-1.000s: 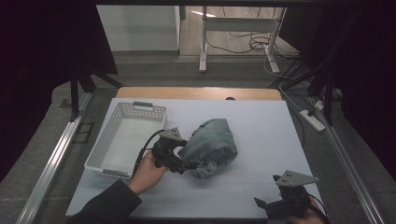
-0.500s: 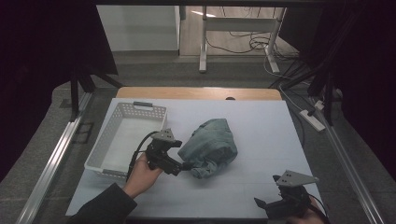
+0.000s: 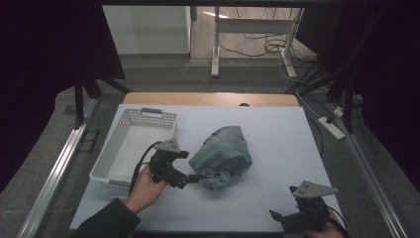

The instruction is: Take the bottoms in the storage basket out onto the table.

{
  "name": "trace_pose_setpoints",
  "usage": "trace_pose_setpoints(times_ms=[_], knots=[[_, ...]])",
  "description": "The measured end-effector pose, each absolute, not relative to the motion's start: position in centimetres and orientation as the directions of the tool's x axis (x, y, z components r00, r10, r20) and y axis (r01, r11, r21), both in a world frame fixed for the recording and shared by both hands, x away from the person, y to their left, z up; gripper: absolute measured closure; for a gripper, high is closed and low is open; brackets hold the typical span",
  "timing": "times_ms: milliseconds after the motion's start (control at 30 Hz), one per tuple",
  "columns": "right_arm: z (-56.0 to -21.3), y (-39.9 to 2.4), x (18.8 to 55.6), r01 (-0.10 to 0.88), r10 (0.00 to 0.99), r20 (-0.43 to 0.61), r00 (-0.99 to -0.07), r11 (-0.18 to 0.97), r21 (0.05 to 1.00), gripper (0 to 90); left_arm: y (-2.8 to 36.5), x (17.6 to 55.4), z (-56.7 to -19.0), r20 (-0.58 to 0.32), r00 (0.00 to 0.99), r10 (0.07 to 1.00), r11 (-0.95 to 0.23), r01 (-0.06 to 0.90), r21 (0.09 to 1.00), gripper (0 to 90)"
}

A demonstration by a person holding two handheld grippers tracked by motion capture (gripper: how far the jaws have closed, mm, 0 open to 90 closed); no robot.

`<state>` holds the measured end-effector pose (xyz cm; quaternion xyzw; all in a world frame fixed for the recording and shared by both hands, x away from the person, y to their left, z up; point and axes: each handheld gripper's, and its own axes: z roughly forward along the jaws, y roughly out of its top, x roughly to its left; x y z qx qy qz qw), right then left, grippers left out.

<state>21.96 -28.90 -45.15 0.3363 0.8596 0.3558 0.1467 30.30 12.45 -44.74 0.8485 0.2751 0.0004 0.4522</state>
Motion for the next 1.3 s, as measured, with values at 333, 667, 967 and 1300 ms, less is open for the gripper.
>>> trace_pose_setpoints(times_ms=[333,667,967,1300], knots=[[-45.1,-28.9,22.0,0.474,0.684,-0.013,-0.729,0.519,0.711,0.7,12.9,29.7,-44.7,-0.248,0.847,0.47,-0.439,0.468,0.767,0.3],[-45.1,-28.9,22.0,0.475,0.686,-0.013,-0.728,0.518,0.711,0.7,13.6,29.0,-44.7,-0.246,0.843,0.478,-0.434,0.471,0.769,0.3],[-45.1,-28.9,22.0,0.475,0.686,-0.015,-0.727,0.519,0.711,0.7,14.3,28.5,-44.7,-0.248,0.834,0.493,-0.422,0.478,0.77,0.3],[-45.2,-28.9,22.0,0.476,0.687,-0.015,-0.727,0.519,0.71,0.7,15.3,27.9,-44.7,-0.251,0.823,0.509,-0.413,0.49,0.768,0.3]])
